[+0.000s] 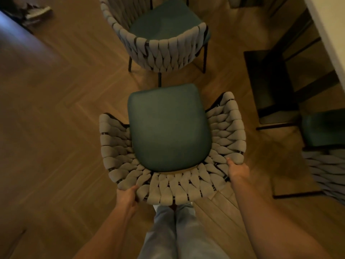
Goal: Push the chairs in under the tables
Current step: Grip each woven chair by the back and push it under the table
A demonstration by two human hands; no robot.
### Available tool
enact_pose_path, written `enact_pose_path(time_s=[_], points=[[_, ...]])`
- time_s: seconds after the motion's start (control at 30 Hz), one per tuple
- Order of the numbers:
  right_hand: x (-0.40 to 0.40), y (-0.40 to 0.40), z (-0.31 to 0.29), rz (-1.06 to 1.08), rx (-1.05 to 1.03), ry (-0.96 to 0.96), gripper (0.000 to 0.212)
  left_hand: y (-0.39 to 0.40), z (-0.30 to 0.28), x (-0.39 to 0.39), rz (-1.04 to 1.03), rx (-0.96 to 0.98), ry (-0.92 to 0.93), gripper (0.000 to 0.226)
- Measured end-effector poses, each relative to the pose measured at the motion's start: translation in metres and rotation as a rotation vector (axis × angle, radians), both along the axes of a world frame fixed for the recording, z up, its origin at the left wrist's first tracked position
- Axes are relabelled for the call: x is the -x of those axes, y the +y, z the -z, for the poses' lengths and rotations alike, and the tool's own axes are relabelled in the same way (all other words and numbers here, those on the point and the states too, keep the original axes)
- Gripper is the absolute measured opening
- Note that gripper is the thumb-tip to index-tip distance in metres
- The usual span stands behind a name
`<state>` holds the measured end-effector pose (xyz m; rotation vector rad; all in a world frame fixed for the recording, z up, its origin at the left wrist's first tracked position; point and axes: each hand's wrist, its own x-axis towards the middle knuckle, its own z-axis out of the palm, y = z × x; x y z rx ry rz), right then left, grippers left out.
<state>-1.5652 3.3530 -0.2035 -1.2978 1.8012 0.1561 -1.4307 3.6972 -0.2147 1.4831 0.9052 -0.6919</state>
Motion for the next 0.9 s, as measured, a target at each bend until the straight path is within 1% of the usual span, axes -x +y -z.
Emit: enact_pose_path(time_s=[0.1, 0.17, 0.3, 0.37, 0.53, 0.6, 0.67, 0.77, 0.83, 0.9], points=[[0.012, -0.007, -0.004, 0.074, 0.002, -0.002, 0.062, -0.016, -0.001, -0.01, 0.118, -0.012, -0.029, 0.057], [0.021, -0.01, -0.005, 0.117, -0.013, 0.005, 0.063, -0.027, 0.0, -0.018, 0.199, -0.025, -0.044, 0.054], [0.035, -0.017, -0.004, 0.201, -0.026, 0.054, 0.071, -0.044, 0.016, -0.037, 0.326, -0.067, -0.069, 0.04], [0.037, -0.02, 0.001, 0.204, -0.011, 0.04, 0.07, -0.048, 0.022, -0.044, 0.375, -0.088, -0.076, 0.036], [0.031, -0.02, 0.0, 0.251, -0.034, 0.046, 0.066, -0.054, 0.008, -0.049, 0.368, -0.047, -0.063, 0.039], [0.031, -0.018, -0.004, 0.271, -0.045, 0.038, 0.063, -0.058, 0.001, -0.045, 0.285, 0.009, -0.027, 0.039], [0.033, -0.013, -0.007, 0.272, -0.019, 0.037, 0.061, -0.058, -0.002, -0.037, 0.26, 0.016, -0.021, 0.038], [0.044, 0.001, -0.007, 0.284, 0.006, 0.07, 0.06, -0.044, 0.001, -0.025, 0.288, -0.038, -0.032, 0.041], [0.055, 0.015, -0.011, 0.304, 0.001, 0.099, 0.06, -0.037, -0.004, -0.017, 0.32, -0.088, -0.062, 0.039], [0.066, 0.03, -0.012, 0.313, 0.003, 0.139, 0.06, -0.03, -0.009, -0.008, 0.384, -0.08, -0.104, 0.036]])
